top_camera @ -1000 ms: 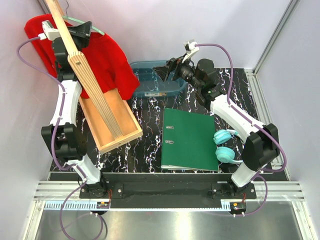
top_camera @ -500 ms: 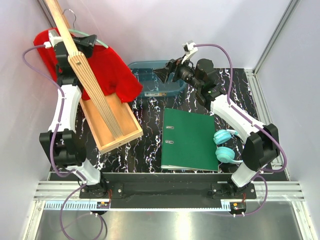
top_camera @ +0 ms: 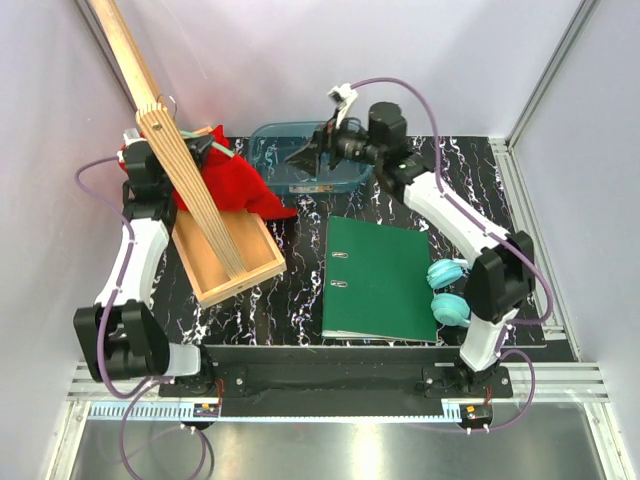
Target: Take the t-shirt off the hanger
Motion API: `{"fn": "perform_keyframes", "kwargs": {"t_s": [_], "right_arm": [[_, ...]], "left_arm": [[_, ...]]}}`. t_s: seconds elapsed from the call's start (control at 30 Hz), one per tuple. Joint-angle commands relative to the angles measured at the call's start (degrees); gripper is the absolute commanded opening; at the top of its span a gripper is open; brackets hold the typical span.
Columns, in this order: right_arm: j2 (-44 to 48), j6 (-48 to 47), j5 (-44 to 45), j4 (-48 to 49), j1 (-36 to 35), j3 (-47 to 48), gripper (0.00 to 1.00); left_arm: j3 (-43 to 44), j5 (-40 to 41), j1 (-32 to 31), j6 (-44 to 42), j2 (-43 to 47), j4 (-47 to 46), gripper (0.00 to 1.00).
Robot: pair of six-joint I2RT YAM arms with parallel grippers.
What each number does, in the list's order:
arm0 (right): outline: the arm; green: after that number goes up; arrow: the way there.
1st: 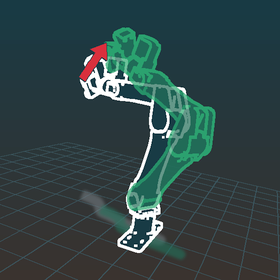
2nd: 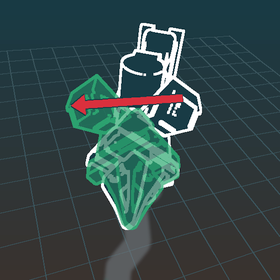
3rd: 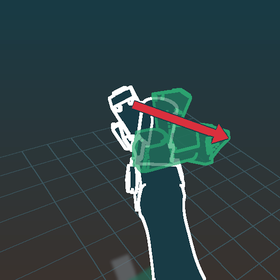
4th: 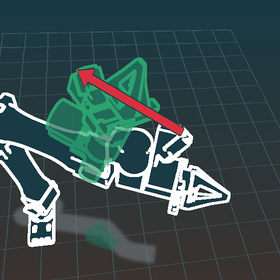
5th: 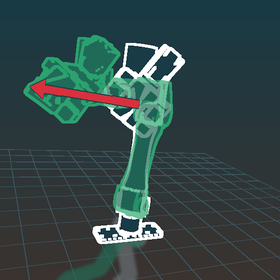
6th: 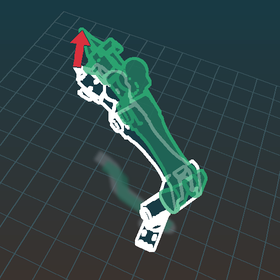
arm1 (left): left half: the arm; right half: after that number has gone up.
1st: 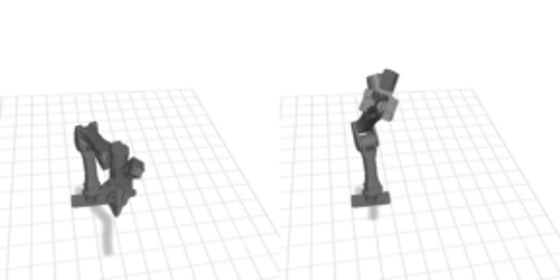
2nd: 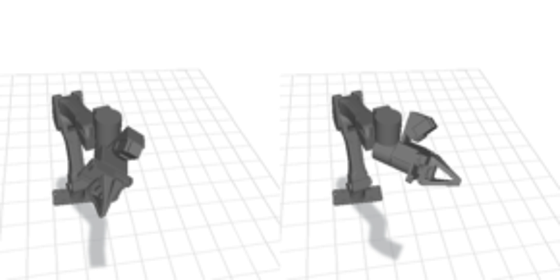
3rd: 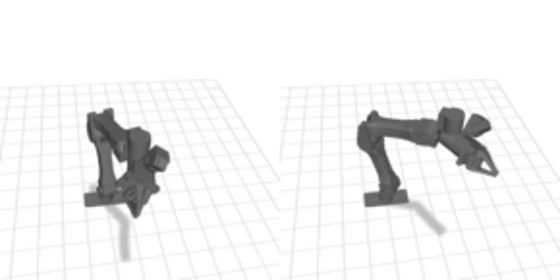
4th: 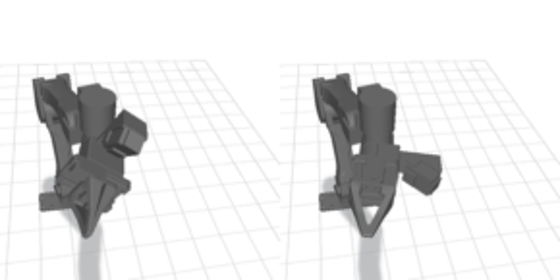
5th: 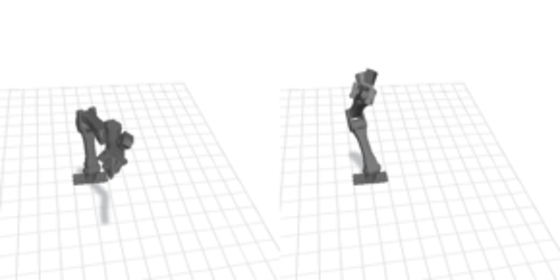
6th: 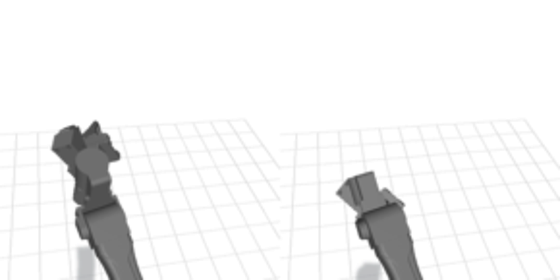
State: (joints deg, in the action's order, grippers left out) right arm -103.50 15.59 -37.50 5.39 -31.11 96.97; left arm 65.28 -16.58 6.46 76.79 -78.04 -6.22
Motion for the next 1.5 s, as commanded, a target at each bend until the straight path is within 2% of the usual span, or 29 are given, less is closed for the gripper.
{"fn": "perform_keyframes", "kwargs": {"t_s": [0.0,0.17,0.4,0.53,0.67,0.77,0.8,0.87,0.9,0.97,1.17,1.2,1.23,1.3,1.4,1.47], "right_arm": [[-2.8,-2.2,-4.2,-3.0,-5.2,4.8,0.99],[-6.5,-1.9,-4.3,-3.1,-8.3,8.5,0.96],[-10.7,-3.0,-1.2,-4.2,-12.0,11.8,0.93],[-13.5,-3.4,0.4,-4.7,-13.3,13.9,0.82],[-15.8,-7.0,2.9,-6.3,-14.9,16.8,0.62],[-17.6,-9.1,5.9,-7.4,-15.4,18.3,0.55],[-18.0,-9.3,6.5,-7.4,-15.6,18.6,0.42],[-19.5,-9.4,7.6,-7.4,-15.6,20.3,0.29],[-20.0,-9.1,7.5,-7.3,-15.5,21.1,0.11],[-21.3,-8.0,6.7,-7.8,-15.6,23.2,0.00],[-21.9,-8.7,3.9,-7.8,-16.2,25.6,0.00],[-21.7,-9.2,3.9,-7.8,-16.3,25.4,0.00],[-21.2,-9.9,4.0,-7.8,-16.3,24.8,0.00],[-20.2,-11.1,3.6,-7.6,-16.4,23.4,0.00],[-17.5,-13.2,2.4,-6.8,-16.5,19.9,0.00],[-15.9,-13.7,0.4,-5.9,-16.5,17.6,0.00]], "left_arm": [[-1.9,-2.7,-0.6,2.4,8.9,-6.3,0.00],[-4.5,-2.4,-1.4,2.2,14.4,-1.3,0.00],[-11.0,-2.0,-1.5,4.6,20.7,-0.6,0.00],[-12.2,-2.0,-1.4,5.6,22.2,0.5,0.00],[-13.0,-0.7,-1.5,7.1,24.2,0.6,0.00],[-12.9,0.1,-1.5,7.2,24.9,2.0,0.00],[-12.9,0.1,-1.5,7.3,24.9,2.3,0.00],[-12.7,-1.2,-1.5,7.6,24.8,2.2,0.00],[-12.7,-1.6,-1.5,7.4,24.8,1.9,0.00],[-11.8,-1.5,-1.5,5.7,25.2,5.1,0.00],[-9.5,-1.4,-1.0,0.0,25.9,10.4,0.00],[-8.8,-1.2,-0.8,-0.6,26.4,11.7,0.03],[-8.7,-0.6,-0.3,-1.1,26.9,13.5,0.11],[-10.2,0.3,0.6,-0.8,28.0,13.9,0.16],[-12.4,2.3,1.6,0.8,30.0,12.4,0.33],[-13.1,2.3,2.2,1.7,30.1,10.8,0.40]]}}
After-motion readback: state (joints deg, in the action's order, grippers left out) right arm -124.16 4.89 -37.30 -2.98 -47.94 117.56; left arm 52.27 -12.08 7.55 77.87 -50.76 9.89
